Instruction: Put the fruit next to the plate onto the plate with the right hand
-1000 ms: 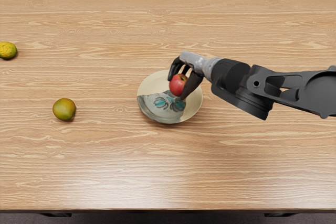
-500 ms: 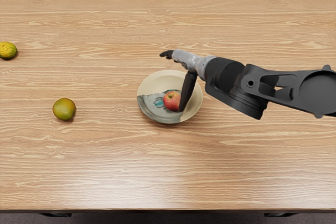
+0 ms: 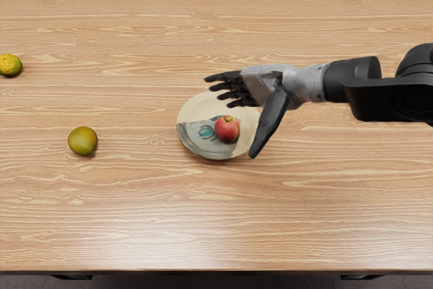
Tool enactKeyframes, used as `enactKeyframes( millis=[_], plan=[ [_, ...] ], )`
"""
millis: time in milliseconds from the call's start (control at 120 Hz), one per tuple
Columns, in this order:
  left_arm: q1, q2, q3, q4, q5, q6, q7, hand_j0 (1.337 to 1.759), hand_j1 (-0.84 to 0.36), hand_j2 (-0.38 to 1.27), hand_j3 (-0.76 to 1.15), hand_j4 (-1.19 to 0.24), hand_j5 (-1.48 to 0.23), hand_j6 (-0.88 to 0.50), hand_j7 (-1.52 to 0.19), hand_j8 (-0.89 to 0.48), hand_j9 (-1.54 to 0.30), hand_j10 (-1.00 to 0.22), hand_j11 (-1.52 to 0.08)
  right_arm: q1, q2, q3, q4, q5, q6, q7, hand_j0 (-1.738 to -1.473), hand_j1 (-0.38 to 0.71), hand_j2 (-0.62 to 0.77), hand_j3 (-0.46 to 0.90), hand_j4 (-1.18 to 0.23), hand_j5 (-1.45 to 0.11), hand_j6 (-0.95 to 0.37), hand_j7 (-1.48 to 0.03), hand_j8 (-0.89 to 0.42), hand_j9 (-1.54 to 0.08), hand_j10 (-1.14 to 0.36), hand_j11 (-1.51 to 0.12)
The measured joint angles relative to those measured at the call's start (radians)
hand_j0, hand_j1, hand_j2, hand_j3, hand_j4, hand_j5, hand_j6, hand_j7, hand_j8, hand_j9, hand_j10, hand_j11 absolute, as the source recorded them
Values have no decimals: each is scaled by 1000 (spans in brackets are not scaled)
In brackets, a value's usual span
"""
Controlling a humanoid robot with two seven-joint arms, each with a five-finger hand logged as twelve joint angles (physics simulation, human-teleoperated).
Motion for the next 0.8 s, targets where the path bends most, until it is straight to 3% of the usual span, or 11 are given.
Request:
enactKeyframes(
  millis=[175, 333, 800],
  plan=[
    [0, 0, 0, 0, 0, 0, 0, 1658, 349, 0, 0, 0, 0, 0, 0, 0, 0, 0, 0, -80, -122, 34, -151, 313, 206, 0, -1658, -347, 1, 0, -3, -4, -2, -4, -2, -4, -2, -4],
    [0, 0, 0, 0, 0, 0, 0, 1658, 349, 0, 0, 0, 0, 0, 0, 0, 0, 0, 0, -115, -209, -9, -203, 503, 243, 0, -1658, -348, 1, 0, -1, -2, 0, -2, 0, -2, -1, -2],
    [0, 0, 0, 2, 1, 0, 0, 1658, 349, 0, 0, 0, 0, 0, 0, 0, 0, 0, 0, -159, -393, -56, -231, 635, 253, 0, -1658, -349, 0, 0, 0, 0, 4, 0, 3, 0, 2, 0]
  ],
)
